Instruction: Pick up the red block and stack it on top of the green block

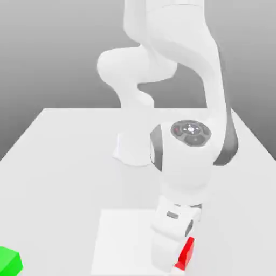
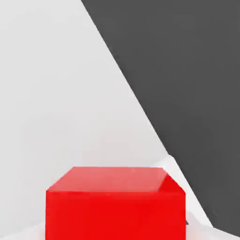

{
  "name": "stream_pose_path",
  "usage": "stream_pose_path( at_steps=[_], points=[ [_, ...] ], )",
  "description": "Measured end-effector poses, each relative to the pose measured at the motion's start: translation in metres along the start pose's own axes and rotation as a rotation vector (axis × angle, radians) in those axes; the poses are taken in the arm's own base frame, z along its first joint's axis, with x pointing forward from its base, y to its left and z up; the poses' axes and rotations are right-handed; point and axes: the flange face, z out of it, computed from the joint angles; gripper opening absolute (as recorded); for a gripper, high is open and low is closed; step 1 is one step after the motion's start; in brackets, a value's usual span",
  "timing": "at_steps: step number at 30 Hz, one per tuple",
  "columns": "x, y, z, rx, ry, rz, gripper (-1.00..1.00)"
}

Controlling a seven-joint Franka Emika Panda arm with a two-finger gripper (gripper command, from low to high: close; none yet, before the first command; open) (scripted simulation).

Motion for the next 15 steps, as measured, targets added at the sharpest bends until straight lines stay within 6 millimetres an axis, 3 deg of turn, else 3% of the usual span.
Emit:
stream_pose_path(
  at_steps=[3,6,9,13,15],
  points=[
    [-0.001,0.004,-0.034,0.001,-0.002,0.012,-1.00],
    [0.005,0.079,-0.043,0.004,-0.015,0.214,-1.00],
    [-0.001,0.154,-0.048,0.006,-0.020,0.409,-1.00],
    [-0.029,0.250,-0.060,0.007,-0.016,0.654,-1.00],
    [-0.045,0.297,-0.056,0.007,-0.010,0.774,-1.00]
  ],
)
